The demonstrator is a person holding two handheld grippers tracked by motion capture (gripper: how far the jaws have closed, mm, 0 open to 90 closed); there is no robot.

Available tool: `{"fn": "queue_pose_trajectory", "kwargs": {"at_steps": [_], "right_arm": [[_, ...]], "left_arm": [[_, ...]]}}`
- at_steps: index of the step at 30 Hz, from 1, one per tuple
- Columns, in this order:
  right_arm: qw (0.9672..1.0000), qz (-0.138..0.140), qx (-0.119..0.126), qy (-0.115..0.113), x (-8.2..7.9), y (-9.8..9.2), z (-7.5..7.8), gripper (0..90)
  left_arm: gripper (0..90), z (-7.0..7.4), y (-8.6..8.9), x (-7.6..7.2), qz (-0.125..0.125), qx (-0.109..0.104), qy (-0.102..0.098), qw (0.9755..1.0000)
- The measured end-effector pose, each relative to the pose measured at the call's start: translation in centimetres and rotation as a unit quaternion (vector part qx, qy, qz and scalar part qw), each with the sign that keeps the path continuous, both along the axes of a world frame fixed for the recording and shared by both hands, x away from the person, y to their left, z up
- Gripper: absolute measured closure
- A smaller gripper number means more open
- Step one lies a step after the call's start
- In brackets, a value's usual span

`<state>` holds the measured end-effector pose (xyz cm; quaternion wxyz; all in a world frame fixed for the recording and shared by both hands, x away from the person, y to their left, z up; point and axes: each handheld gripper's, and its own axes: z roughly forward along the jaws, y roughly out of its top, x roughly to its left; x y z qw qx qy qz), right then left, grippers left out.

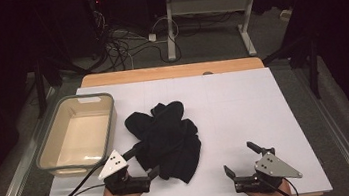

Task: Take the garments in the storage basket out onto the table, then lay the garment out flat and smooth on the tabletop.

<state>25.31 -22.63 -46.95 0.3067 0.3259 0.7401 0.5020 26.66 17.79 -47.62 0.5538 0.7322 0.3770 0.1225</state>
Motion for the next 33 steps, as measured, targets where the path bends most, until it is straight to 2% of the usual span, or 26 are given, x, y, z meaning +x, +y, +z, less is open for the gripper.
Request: {"fn": "queue_pose_trajectory", "kwargs": {"at_steps": [2,3,5,10,13,15,17,19,20,22,24,25,28,31,33], "right_arm": [[1.0,0.006,0.0,0.004,0.1,0.5,-0.1,0.0],[0.9999,0.011,0.0,0.007,0.2,0.9,-0.1,0.0],[0.9998,0.015,-0.001,0.009,0.4,1.4,-0.1,0.0],[0.9991,0.04,0.002,0.015,1.1,3.4,0.5,0.0],[0.9976,0.067,0.006,0.017,1.7,5.6,0.7,0.0],[0.9966,0.08,0.003,0.02,2.2,7.0,0.7,0.0],[0.9956,0.089,-0.008,0.026,2.8,9.0,0.7,0.0],[0.9934,0.107,-0.007,0.042,3.4,10.6,0.7,0.0],[0.9927,0.112,-0.008,0.045,3.6,11.2,0.7,0.0],[0.9913,0.121,-0.003,0.05,4.2,12.5,0.9,1.6],[0.9906,0.123,0.002,0.06,4.9,13.5,0.9,5.9],[0.9905,0.122,0.002,0.064,5.1,13.9,0.9,11.0],[0.9905,0.117,-0.021,0.069,5.4,14.6,0.6,24.6],[0.9887,0.119,-0.029,0.086,5.6,14.8,0.2,38.7],[0.9876,0.12,-0.038,0.093,5.6,14.9,-0.1,47.6]], "left_arm": [[0.0,-0.4,0.4,-0.5,0.007,0.015,-0.004,0.9998],[0.0,-0.5,0.6,-0.5,0.007,0.017,-0.002,0.9998],[0.0,-0.8,1.2,-0.6,0.016,0.007,0.013,0.9998],[0.0,-1.2,1.7,-1.0,0.02,0.017,0.01,0.9996],[0.0,-1.6,1.9,-1.4,0.02,0.026,0.01,0.9994],[0.0,-1.6,2.1,-1.6,0.028,0.019,0.011,0.9994],[0.0,-1.6,2.6,-1.9,0.038,0.001,0.016,0.9991],[0.0,-1.6,2.9,-2.1,0.044,-0.002,0.018,0.9988],[0.0,-1.7,3.0,-2.2,0.05,-0.007,0.018,0.9985],[0.0,-1.7,3.0,-2.3,0.054,-0.003,0.017,0.9984],[0.0,-1.7,2.7,-2.4,0.05,0.013,0.015,0.9985],[0.0,-1.6,2.5,-2.4,0.046,0.019,0.015,0.9987],[0.0,-1.4,2.0,-2.3,0.037,0.039,0.014,0.9984],[0.0,-1.6,2.0,-1.9,0.034,0.042,0.03,0.9981],[0.0,-1.7,2.0,-1.6,0.019,0.039,0.038,0.9983]]}}
